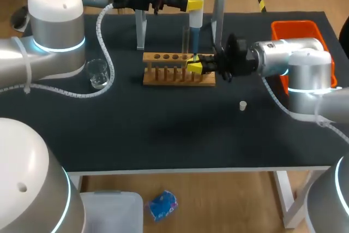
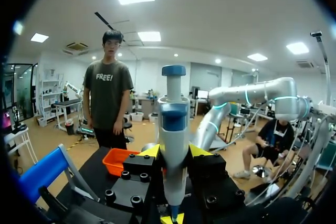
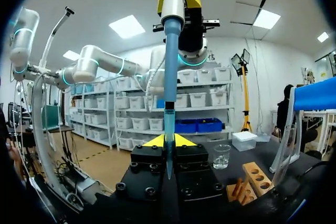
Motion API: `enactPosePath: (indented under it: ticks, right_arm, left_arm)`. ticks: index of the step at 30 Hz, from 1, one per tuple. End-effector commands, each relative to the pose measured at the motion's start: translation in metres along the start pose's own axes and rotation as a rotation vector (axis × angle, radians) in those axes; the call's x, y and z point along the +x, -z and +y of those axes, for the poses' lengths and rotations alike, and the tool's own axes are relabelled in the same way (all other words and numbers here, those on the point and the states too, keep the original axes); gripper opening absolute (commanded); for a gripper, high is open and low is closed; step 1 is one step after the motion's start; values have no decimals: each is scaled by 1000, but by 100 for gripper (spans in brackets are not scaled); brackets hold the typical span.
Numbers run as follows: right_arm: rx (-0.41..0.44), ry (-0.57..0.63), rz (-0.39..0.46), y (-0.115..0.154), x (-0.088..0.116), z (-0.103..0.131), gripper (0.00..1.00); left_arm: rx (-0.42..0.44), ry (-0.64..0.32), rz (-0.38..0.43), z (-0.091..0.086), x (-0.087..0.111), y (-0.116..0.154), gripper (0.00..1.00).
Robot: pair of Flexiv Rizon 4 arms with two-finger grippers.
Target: Invert the test tube, pick up the pipette, mount the tip to pipette, aspirate from beaker and dispense into the tube, eject the tip, return the pipette, and cap with the stopper.
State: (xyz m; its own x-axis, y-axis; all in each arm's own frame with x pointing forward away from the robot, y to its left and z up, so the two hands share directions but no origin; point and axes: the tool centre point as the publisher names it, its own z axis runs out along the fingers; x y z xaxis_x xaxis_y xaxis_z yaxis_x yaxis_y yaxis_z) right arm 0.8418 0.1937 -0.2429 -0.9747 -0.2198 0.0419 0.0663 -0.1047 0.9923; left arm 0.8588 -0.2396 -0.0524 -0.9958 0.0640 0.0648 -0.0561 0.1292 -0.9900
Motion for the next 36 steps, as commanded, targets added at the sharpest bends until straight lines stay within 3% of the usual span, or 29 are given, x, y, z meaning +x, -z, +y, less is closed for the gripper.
enactPosePath:
  ticks: [1,9,36]
  right_arm:
    - [18,-6,-9,0,0,3,0]
    - [79,33,-27,3,-4,5,0]
    - [32,14,-44,0,-6,20,0]
  left_arm:
    - [-2,0,6,0,-1,1,0]
    - [-2,0,6,0,-1,1,0]
    - [-2,0,6,0,-1,1,0]
